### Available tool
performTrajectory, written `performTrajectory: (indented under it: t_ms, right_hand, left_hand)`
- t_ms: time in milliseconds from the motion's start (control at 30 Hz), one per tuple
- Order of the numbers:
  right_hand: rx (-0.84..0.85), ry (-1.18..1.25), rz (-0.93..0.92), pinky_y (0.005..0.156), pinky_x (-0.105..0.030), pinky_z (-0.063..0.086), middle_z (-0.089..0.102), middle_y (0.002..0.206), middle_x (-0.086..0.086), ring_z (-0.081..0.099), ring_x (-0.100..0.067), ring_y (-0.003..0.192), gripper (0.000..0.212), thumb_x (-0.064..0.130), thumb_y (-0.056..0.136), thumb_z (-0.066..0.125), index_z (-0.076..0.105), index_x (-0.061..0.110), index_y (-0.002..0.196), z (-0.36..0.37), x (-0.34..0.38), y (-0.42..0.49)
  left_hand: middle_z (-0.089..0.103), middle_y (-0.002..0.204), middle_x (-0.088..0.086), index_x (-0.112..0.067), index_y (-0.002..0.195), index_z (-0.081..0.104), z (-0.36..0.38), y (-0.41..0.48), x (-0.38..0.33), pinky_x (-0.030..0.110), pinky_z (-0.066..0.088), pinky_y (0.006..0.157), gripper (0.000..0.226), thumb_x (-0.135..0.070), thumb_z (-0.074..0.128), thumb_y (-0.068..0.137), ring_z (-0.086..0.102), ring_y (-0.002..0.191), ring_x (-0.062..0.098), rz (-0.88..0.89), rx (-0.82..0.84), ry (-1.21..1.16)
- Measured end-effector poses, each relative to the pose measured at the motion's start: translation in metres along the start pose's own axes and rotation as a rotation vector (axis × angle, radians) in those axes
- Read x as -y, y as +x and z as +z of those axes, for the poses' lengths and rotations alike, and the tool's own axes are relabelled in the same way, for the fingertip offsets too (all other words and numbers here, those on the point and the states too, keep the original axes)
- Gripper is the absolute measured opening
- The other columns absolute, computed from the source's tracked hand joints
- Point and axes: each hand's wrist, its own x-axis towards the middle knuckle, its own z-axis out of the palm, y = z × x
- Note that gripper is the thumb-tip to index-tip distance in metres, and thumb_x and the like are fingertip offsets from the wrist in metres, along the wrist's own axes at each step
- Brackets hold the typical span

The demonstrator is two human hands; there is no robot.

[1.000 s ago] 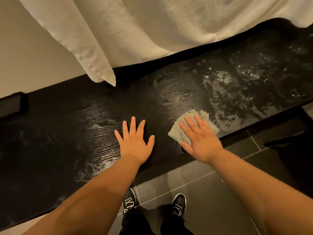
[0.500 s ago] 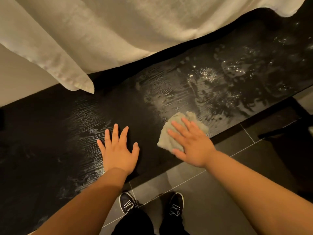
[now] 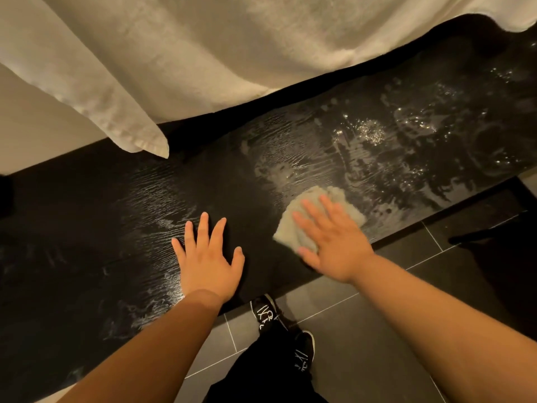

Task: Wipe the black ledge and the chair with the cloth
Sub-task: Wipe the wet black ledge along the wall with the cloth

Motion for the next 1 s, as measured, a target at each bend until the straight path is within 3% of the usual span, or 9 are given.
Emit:
performTrajectory:
  t_ms: [100,200,400,500,567,667,733,867,1000]
  right_hand:
    - [0.091,-0.033,0.285,0.125,-0.059,0.008,0.01,0.171,-0.01,-0.004,-0.041,0.156,0.08,0.069,0.097,0.013,0.016,0.024,0.164,-0.009,-0.038,0.008]
    - [0.096,0.024,0.429,0.125,-0.057,-0.006,-0.003,0.172,-0.009,-0.014,-0.042,0.155,0.079,0.065,0.096,0.01,0.004,0.025,0.164,-0.013,-0.016,0.015]
    - [0.107,0.06,0.138,0.125,-0.058,-0.003,0.001,0.172,-0.008,-0.012,-0.041,0.155,0.077,0.064,0.097,0.025,0.014,0.029,0.164,-0.005,0.056,0.012]
    - [0.068,0.064,0.01,0.124,-0.061,0.013,0.019,0.17,-0.007,0.004,-0.042,0.156,0.075,0.068,0.096,0.034,0.031,0.028,0.16,-0.002,0.027,0.008]
    - [0.071,-0.006,0.079,0.123,-0.061,0.017,0.021,0.169,-0.009,0.005,-0.043,0.156,0.078,0.07,0.096,0.03,0.029,0.028,0.161,-0.006,-0.009,0.013]
    - [0.16,-0.017,0.327,0.126,-0.057,0.0,-0.002,0.172,-0.004,-0.012,-0.04,0.155,0.08,0.073,0.097,0.013,0.004,0.03,0.164,-0.016,-0.033,0.028]
    - [0.131,0.034,0.42,0.125,-0.057,-0.004,-0.003,0.172,-0.005,-0.012,-0.042,0.155,0.081,0.069,0.096,0.014,0.004,0.027,0.164,-0.016,-0.014,0.036]
    - [0.052,0.053,0.123,0.124,-0.061,0.012,0.021,0.169,-0.008,0.005,-0.044,0.155,0.078,0.062,0.095,0.032,0.028,0.022,0.161,-0.003,0.054,0.026]
    - [0.082,0.05,-0.111,0.127,-0.053,0.007,0.017,0.17,-0.002,0.002,-0.034,0.158,0.078,0.066,0.098,0.033,0.024,0.024,0.162,-0.003,0.041,0.023]
  left_hand:
    - [0.01,0.175,0.001,-0.035,0.161,0.03,0.001,-0.001,-0.001,0.063,0.002,0.127,0.071,-0.059,0.045,0.096,0.001,0.161,0.034,0.003,-0.004,0.002]
    - [0.01,0.175,0.001,-0.035,0.161,0.029,0.001,-0.001,-0.001,0.064,0.002,0.127,0.071,-0.06,0.044,0.096,0.0,0.161,0.034,0.007,-0.002,0.004]
    - [0.009,0.175,0.001,-0.035,0.162,0.028,0.002,-0.001,0.0,0.064,0.003,0.127,0.072,-0.06,0.043,0.096,0.0,0.161,0.034,0.01,-0.001,0.014]
    - [0.008,0.175,0.001,-0.035,0.162,0.027,0.002,0.0,0.0,0.064,0.002,0.127,0.072,-0.061,0.04,0.096,0.0,0.161,0.034,0.01,0.001,0.021]
    - [0.008,0.175,0.002,-0.035,0.162,0.027,0.002,0.0,0.0,0.064,0.003,0.127,0.073,-0.062,0.036,0.095,0.0,0.161,0.035,0.012,-0.003,0.029]
    - [0.007,0.175,0.001,-0.035,0.162,0.025,0.003,0.0,0.0,0.065,0.002,0.127,0.074,-0.063,0.032,0.094,-0.001,0.161,0.034,0.008,0.005,0.027]
    - [0.006,0.175,0.001,-0.035,0.162,0.025,0.002,0.0,0.0,0.064,0.002,0.127,0.074,-0.063,0.032,0.094,-0.002,0.161,0.034,0.006,0.008,0.027]
    - [0.005,0.175,0.0,-0.036,0.163,0.024,0.002,0.0,-0.001,0.064,0.001,0.127,0.075,-0.064,0.031,0.093,-0.002,0.161,0.033,0.007,0.009,0.038]
    - [0.005,0.175,0.001,-0.035,0.163,0.023,0.002,0.0,0.0,0.064,0.001,0.127,0.077,-0.065,0.029,0.093,-0.003,0.161,0.034,0.011,0.018,0.045]
